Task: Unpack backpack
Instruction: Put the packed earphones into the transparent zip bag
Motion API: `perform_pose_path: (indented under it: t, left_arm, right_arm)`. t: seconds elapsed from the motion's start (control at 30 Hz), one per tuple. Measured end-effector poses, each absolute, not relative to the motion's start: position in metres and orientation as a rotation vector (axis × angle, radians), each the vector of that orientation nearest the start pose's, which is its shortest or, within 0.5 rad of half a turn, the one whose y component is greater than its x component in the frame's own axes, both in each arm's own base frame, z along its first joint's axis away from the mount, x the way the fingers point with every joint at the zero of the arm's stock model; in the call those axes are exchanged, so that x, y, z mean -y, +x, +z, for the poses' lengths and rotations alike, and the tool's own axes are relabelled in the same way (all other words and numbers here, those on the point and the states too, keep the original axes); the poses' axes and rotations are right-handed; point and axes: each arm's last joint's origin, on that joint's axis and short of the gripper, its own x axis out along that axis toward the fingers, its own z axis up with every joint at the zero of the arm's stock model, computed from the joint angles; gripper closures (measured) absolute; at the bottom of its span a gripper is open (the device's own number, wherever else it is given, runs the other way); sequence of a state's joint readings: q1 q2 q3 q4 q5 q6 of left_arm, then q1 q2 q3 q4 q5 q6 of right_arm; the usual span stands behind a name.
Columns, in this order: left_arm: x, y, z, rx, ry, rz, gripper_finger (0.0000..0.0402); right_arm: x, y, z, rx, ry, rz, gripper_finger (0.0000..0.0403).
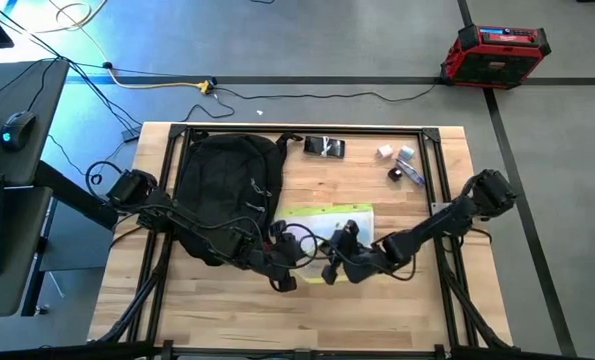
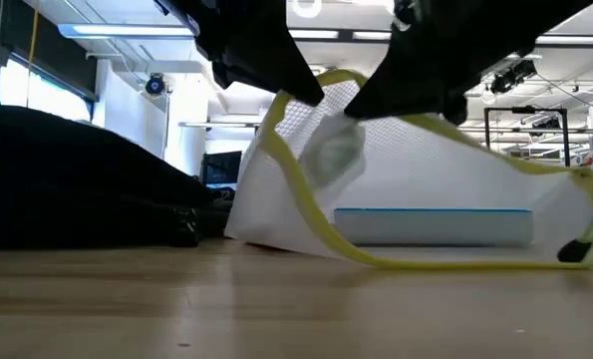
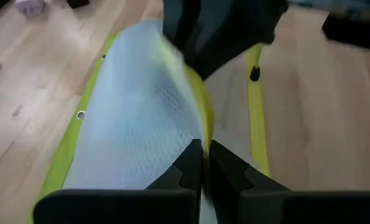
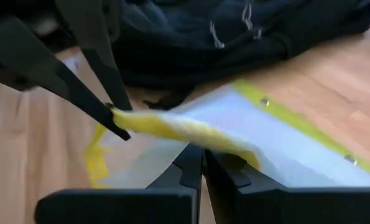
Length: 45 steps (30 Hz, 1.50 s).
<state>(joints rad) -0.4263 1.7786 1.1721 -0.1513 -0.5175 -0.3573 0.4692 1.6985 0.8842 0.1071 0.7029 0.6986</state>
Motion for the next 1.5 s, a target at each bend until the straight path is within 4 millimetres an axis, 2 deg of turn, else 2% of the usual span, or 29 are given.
perform_pose_path:
  t: [0.2,0.33,0.73,0.83,0.97,1.1,1.2,1.33,1.5]
  left_arm:
    - [0.144,0.35,0.204,-0.659,0.006,0.199,0.0402]
    - [0.144,0.35,0.204,-0.657,0.007,0.202,0.0402]
    - [0.144,0.35,0.203,-0.66,0.011,0.204,0.0402]
    - [0.144,0.35,0.203,-0.663,0.013,0.203,0.0402]
    - [0.144,0.35,0.203,-0.664,0.012,0.201,0.0402]
    - [0.144,0.35,0.202,-0.669,0.014,0.199,0.0402]
    - [0.146,0.349,0.203,-0.669,0.015,0.193,0.0402]
    - [0.148,0.349,0.204,-0.663,0.01,0.182,0.0402]
    - [0.147,0.348,0.201,-0.676,0.025,0.197,0.0402]
  right_arm:
    - [-0.126,0.328,0.147,-0.484,0.3,-0.322,0.0403]
    - [-0.121,0.335,0.149,-0.434,0.246,-0.32,0.0403]
    - [-0.101,0.342,0.139,-0.464,0.22,-0.375,0.04]
    - [-0.102,0.343,0.141,-0.467,0.198,-0.344,0.0379]
    - [-0.102,0.342,0.144,-0.492,0.212,-0.297,0.0321]
    - [-0.106,0.346,0.15,-0.521,0.189,-0.219,0.026]
    - [-0.115,0.347,0.162,-0.552,0.121,-0.152,0.0233]
    - [-0.131,0.337,0.18,-0.622,0.022,-0.18,0.0225]
    - [-0.148,0.319,0.17,-0.838,0.028,-0.04,0.023]
